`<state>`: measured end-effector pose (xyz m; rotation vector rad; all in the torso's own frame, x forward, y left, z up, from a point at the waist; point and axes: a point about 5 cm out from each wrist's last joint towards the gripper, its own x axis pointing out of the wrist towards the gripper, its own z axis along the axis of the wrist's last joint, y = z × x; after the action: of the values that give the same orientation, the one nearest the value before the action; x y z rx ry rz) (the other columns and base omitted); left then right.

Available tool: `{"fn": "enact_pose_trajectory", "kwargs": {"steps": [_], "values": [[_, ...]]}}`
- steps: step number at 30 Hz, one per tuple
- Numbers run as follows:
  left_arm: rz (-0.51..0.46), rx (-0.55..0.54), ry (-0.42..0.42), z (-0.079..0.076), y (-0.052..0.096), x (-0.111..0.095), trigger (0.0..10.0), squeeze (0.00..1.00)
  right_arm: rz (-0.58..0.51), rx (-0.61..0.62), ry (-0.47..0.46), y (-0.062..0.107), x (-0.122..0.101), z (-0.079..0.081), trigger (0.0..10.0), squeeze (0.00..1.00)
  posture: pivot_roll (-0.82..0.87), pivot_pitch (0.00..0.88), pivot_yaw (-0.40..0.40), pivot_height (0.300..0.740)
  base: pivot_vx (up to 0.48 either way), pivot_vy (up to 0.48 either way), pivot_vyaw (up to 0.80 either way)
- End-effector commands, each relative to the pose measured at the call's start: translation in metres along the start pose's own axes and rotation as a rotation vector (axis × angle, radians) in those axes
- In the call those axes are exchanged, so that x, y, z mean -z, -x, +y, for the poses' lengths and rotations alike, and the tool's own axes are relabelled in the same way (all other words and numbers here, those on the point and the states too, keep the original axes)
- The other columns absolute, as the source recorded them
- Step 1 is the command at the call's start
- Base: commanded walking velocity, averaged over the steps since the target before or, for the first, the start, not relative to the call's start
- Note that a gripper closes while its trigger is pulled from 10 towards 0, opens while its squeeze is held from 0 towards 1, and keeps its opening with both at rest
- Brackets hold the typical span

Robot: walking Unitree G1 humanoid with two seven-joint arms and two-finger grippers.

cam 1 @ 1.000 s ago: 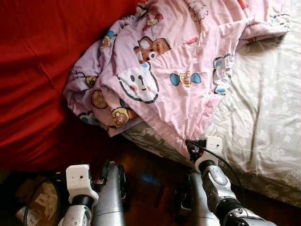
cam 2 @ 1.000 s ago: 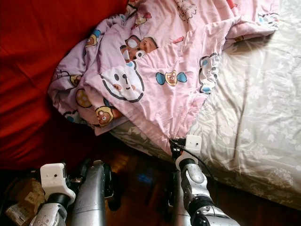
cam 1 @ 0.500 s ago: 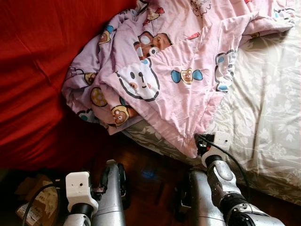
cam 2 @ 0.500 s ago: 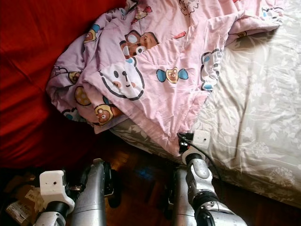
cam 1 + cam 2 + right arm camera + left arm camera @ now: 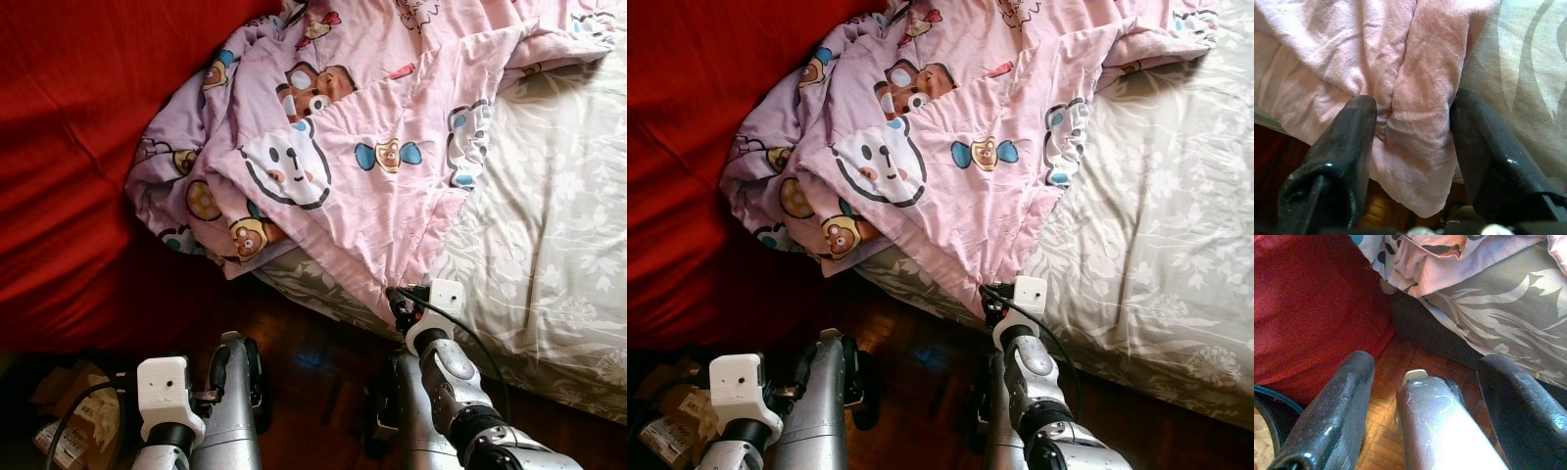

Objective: Clean up the room

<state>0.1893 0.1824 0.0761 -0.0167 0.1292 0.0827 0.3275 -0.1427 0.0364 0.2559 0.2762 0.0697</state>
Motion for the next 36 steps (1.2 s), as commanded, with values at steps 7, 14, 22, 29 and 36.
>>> {"fn": "enact_pose_trajectory", "kwargs": {"steps": [7,14,22,29,36], "values": [[0.056,-0.015,-0.004,0.001,0.007,0.011,10.0,0.00,0.063,0.008,0.002,0.006,0.015,-0.005,0.0,0.00,0.11,0.543,0.003,0.610,0.000,0.000,0.00],[0.055,-0.013,-0.001,0.000,0.007,0.011,10.0,0.00,0.087,0.003,0.002,0.008,0.020,-0.005,0.0,0.00,0.10,0.544,0.000,0.610,0.000,0.000,0.00],[0.062,-0.015,0.002,-0.001,0.004,0.015,10.0,0.00,0.089,-0.002,0.008,0.007,0.018,-0.005,0.0,0.00,0.09,0.532,-0.005,0.610,0.000,0.000,0.00],[0.056,-0.027,-0.003,0.003,-0.006,0.017,10.0,0.00,0.091,0.003,0.026,0.007,0.017,-0.009,0.0,0.00,0.09,0.484,-0.011,0.610,0.000,0.000,0.00],[0.042,-0.041,-0.012,0.008,-0.024,0.020,10.0,0.00,0.082,0.028,0.043,0.011,0.016,-0.023,0.0,0.00,0.06,0.384,-0.019,0.610,0.000,0.000,0.00]]}}
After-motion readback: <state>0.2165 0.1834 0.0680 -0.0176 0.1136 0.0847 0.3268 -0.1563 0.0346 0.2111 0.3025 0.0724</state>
